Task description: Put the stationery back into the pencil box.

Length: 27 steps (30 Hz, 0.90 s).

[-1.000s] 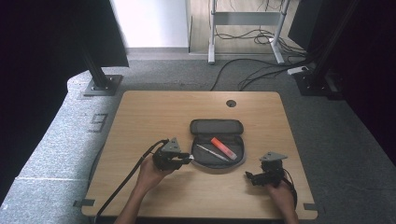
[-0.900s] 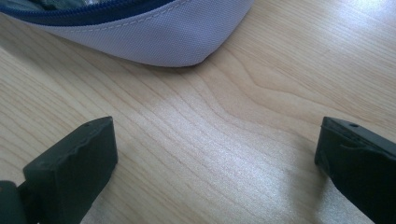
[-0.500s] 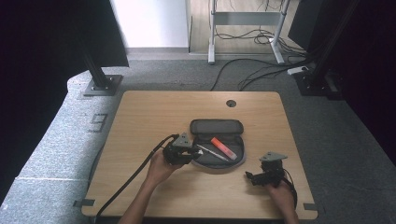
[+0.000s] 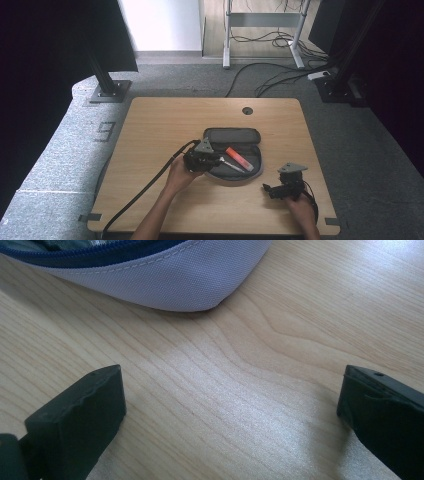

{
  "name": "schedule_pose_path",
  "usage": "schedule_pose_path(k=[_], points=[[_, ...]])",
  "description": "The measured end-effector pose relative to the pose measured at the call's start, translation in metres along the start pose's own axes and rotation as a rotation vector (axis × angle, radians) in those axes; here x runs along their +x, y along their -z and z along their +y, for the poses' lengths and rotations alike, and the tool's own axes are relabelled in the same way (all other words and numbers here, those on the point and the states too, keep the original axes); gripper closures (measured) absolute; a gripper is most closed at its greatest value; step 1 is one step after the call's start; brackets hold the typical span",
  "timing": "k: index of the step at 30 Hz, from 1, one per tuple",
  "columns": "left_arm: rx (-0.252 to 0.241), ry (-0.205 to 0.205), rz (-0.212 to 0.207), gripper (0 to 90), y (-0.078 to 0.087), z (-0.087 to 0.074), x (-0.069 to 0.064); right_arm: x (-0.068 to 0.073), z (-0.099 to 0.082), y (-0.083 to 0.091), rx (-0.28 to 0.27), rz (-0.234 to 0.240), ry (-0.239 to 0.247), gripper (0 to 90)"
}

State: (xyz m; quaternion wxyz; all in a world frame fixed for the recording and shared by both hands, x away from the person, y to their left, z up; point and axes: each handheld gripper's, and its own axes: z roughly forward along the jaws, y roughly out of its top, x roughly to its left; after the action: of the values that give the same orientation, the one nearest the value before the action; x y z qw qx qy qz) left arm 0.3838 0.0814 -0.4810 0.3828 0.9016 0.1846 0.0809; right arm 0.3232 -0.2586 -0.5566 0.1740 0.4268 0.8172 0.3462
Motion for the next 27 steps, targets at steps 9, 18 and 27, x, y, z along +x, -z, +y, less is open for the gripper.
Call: schedule_pose_path(k=[9, 18, 27], points=[[0.028, -0.002, 0.014, 72.6, -0.013, -0.005, 0.002, 0.000, 0.000, 0.000, 0.000, 0.000, 0.000, 0.0], [0.075, -0.004, 0.013, 72.4, -0.027, -0.012, 0.001, 0.000, 0.000, 0.000, 0.000, 0.000, 0.000, 0.0], [0.106, -0.013, 0.025, 64.3, -0.031, -0.015, 0.001, 0.000, 0.000, 0.000, 0.000, 0.000, 0.000, 0.0]])
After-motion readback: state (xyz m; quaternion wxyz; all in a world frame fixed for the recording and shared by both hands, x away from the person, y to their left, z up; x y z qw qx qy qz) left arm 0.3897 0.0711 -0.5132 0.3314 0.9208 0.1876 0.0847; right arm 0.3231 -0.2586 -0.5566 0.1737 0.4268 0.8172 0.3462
